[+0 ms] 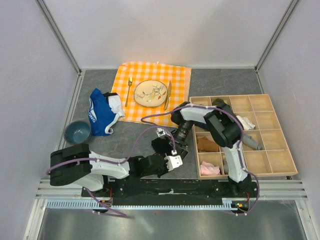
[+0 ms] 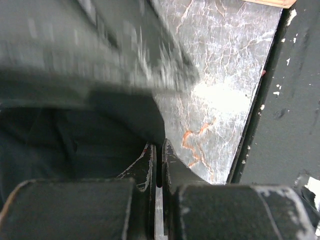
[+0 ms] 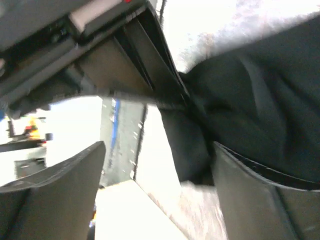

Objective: Roll the underwear
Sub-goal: Roll the underwear to the center of the board.

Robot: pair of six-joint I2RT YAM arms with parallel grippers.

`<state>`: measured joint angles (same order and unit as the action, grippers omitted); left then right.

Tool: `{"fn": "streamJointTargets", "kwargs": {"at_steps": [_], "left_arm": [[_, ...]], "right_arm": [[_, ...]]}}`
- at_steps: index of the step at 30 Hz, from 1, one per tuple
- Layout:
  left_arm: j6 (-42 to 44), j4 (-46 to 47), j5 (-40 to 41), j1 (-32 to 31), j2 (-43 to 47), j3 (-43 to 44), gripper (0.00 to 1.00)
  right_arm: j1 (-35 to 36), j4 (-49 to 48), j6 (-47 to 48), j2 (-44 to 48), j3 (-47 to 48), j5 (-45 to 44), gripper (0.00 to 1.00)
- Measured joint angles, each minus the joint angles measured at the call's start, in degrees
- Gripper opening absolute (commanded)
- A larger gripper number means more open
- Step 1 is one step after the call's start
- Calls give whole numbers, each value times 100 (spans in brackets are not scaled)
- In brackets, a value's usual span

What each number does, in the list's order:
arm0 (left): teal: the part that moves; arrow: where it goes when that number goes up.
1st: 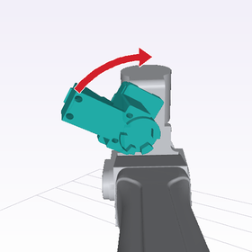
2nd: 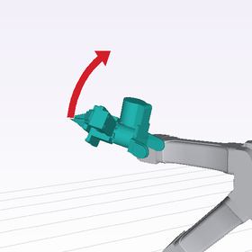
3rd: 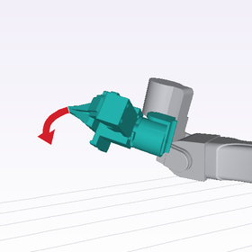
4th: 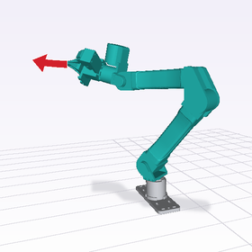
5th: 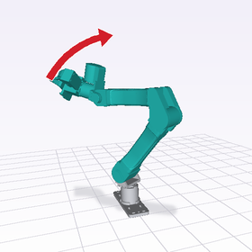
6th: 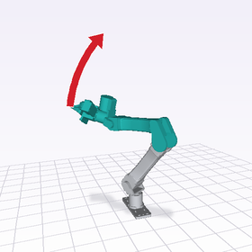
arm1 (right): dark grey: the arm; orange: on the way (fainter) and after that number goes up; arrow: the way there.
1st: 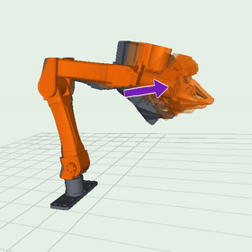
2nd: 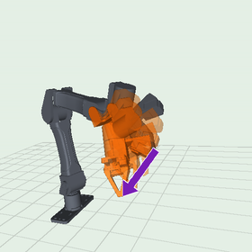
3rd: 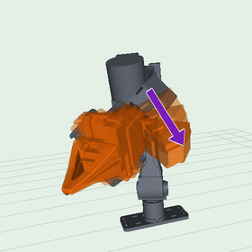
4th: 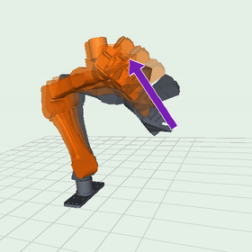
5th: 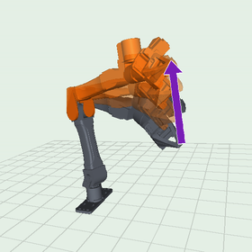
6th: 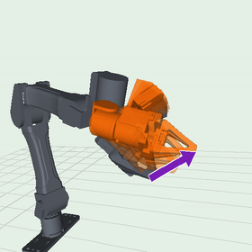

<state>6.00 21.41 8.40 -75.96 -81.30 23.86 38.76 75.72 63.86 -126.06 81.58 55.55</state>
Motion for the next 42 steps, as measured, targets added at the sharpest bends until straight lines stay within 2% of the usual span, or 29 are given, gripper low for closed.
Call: {"fn": "streamJointTargets", "kwargs": {"at_steps": [2,10,16,18,19,22,25,31,37,42], "left_arm": [[-269,-50,-201,105,131,-68,2],[-1497,-153,-1799,1056,719,-520,2],[-2575,175,-3091,2157,916,-1016,2],[-2911,334,-3462,2398,723,-1029,2],[-3060,428,-3622,2487,588,-1027,2],[-3620,737,-4271,2850,-13,-879,2],[-4070,942,-4686,3112,-415,-796,2],[-4736,1233,-5259,3473,-968,-721,2],[-5101,1585,-5519,3576,-1309,-708,2],[-5235,1764,-5547,3578,-1412,-710,3]], "right_arm": [[-142,-66,-101,472,-61,-17,98],[-680,-1871,-953,2664,-839,-977,98],[-656,-3580,-1287,4378,-2159,-1550,98],[-664,-3965,-1147,5010,-2723,-1165,92],[-636,-4015,-1056,5125,-2859,-1014,78],[-280,-3578,-216,4870,-2863,-713,51],[264,-3416,164,4444,-2855,-767,44],[1587,-4153,245,4653,-3445,-1631,46],[1902,-4756,267,4516,-3700,-2389,53],[2146,-5189,284,4168,-3807,-2914,51]]}}
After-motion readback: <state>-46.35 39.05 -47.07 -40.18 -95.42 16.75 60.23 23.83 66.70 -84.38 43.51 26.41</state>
